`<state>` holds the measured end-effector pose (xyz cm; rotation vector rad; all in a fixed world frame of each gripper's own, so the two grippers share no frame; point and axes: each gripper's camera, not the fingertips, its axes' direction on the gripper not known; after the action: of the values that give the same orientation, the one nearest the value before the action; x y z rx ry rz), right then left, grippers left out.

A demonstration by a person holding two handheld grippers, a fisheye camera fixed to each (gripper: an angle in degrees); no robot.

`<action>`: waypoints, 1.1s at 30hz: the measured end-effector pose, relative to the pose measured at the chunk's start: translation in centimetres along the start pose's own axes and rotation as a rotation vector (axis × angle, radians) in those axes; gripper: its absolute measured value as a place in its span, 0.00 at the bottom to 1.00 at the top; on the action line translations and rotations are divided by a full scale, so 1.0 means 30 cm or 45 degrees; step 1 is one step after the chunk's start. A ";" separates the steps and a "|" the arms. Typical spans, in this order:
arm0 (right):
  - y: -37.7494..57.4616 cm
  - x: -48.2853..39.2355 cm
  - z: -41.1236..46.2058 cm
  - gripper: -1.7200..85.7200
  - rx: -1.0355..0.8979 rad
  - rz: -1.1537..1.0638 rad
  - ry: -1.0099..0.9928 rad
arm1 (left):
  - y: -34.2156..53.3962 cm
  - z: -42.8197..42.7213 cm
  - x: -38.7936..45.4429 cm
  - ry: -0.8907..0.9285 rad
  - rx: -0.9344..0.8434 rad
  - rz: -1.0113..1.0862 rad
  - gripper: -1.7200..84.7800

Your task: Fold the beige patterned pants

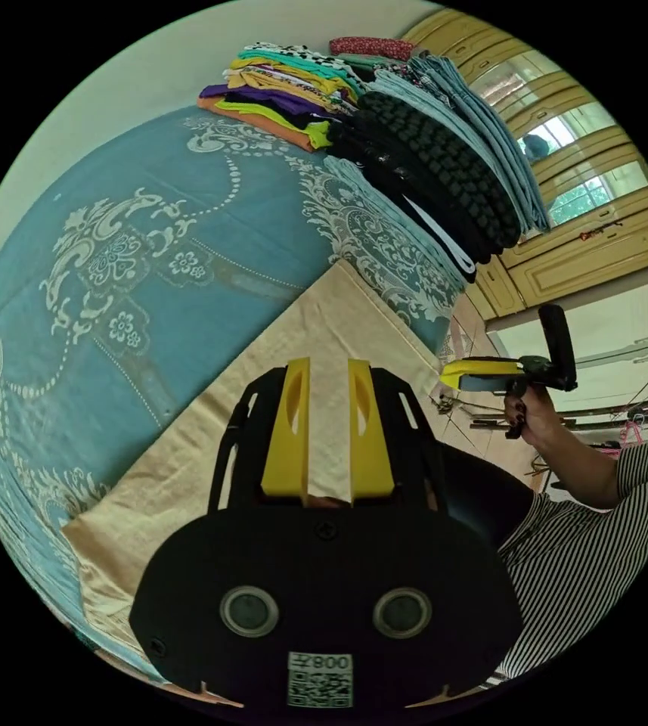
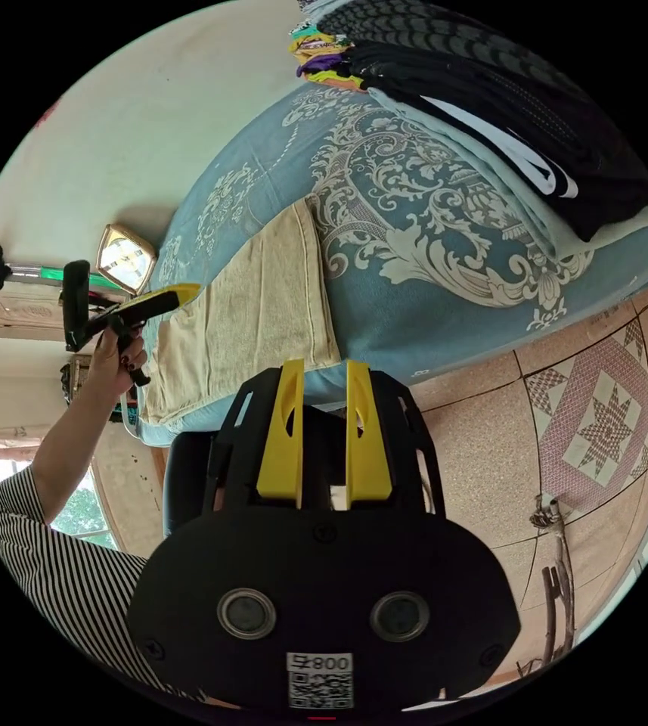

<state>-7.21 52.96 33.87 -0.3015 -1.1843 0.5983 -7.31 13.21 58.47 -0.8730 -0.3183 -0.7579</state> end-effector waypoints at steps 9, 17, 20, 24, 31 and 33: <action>-0.033 0.048 -0.141 0.12 -0.061 0.095 -0.162 | -0.540 0.260 0.092 -0.018 -0.211 0.180 0.14; -0.055 0.112 -0.275 0.11 -0.038 0.164 -0.306 | -0.733 0.374 0.191 -0.185 -0.307 0.366 0.11; -0.061 0.119 -0.301 0.11 -0.034 0.179 -0.325 | -0.786 0.394 0.204 -0.174 -0.338 0.404 0.08; -0.062 0.123 -0.328 0.10 -0.025 0.167 -0.341 | -0.831 0.405 0.203 -0.153 -0.351 0.377 0.06; -0.057 0.124 -0.375 0.06 0.024 0.146 -0.518 | -0.872 0.332 0.179 -0.071 -0.301 0.330 0.04; -0.060 0.098 -0.401 0.06 0.032 0.094 -0.520 | -0.874 0.305 0.175 -0.077 -0.286 0.334 0.04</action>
<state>5.19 54.26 32.75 -0.2069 -1.5614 0.7621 -21.88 7.25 81.93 -1.1267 -0.1687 -0.5294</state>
